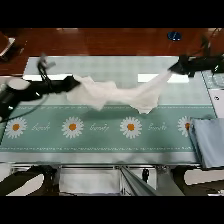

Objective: Fold the shirts.

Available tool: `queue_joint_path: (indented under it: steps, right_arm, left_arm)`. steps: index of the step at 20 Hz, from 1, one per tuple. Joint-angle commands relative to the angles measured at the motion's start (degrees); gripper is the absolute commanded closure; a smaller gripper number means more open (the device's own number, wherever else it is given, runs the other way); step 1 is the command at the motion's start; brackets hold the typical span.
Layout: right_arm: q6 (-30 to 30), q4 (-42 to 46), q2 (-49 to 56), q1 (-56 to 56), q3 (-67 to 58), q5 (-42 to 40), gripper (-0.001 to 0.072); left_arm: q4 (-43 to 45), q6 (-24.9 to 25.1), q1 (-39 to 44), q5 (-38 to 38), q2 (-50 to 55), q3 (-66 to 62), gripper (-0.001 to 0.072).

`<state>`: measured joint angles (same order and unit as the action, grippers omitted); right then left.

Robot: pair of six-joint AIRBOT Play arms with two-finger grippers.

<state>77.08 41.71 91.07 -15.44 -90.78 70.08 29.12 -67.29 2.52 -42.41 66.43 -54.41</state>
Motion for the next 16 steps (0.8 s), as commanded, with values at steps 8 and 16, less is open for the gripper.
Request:
queue_joint_path:
  steps: [8,16]
  right_arm:
    - [1.1,14.7,-36.1,0.3,-26.9,0.7,0.069]
    - [4.8,30.1,-52.6,0.3,-25.6,5.7,0.069]
  left_arm:
    - [10.1,-0.1,-9.5,-0.3,-23.7,-37.7,0.0688]
    - [27.3,-3.5,-17.9,-0.3,-40.4,-37.9,0.0687]
